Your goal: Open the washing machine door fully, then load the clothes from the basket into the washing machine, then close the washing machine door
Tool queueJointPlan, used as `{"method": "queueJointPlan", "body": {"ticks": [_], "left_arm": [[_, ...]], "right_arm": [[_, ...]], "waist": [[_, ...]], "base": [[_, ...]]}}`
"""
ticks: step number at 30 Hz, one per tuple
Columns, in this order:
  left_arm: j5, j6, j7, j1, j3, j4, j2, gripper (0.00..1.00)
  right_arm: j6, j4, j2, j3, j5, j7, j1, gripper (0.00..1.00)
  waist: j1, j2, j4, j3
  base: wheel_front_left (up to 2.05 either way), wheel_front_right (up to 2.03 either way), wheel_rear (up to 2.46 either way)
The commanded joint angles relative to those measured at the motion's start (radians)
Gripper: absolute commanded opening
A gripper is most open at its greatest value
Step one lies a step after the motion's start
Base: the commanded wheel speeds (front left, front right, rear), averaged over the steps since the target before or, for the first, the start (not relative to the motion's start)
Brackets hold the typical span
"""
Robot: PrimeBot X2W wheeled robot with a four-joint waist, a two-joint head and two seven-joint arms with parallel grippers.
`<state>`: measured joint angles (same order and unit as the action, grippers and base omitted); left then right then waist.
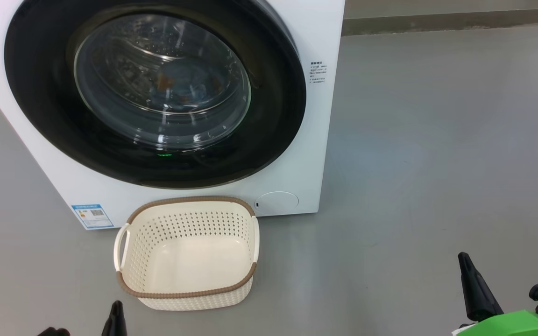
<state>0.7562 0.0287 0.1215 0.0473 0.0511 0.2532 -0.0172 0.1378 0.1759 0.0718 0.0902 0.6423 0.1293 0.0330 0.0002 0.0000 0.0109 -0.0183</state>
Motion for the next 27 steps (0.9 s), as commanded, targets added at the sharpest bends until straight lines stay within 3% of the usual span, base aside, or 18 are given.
{"method": "queueJointPlan", "body": {"ticks": [1, 27], "left_arm": [[0.029, -0.011, -0.008, -0.051, -0.023, -0.019, -0.014, 0.00], [0.306, -0.061, -0.084, -0.086, -0.071, -0.015, -0.021, 0.00]], "right_arm": [[-0.003, -0.019, 0.006, -0.001, 0.044, -0.009, -0.053, 0.00], [-0.004, 0.010, -0.003, 0.008, 0.353, -0.088, -0.083, 0.00]], "waist": [[-0.0001, 0.0000, 0.000, 0.000], [-0.0001, 0.0000, -0.004, 0.007]], "base": [[0.00, 0.00, 0.00], [0.00, 0.00, 0.00]]}}
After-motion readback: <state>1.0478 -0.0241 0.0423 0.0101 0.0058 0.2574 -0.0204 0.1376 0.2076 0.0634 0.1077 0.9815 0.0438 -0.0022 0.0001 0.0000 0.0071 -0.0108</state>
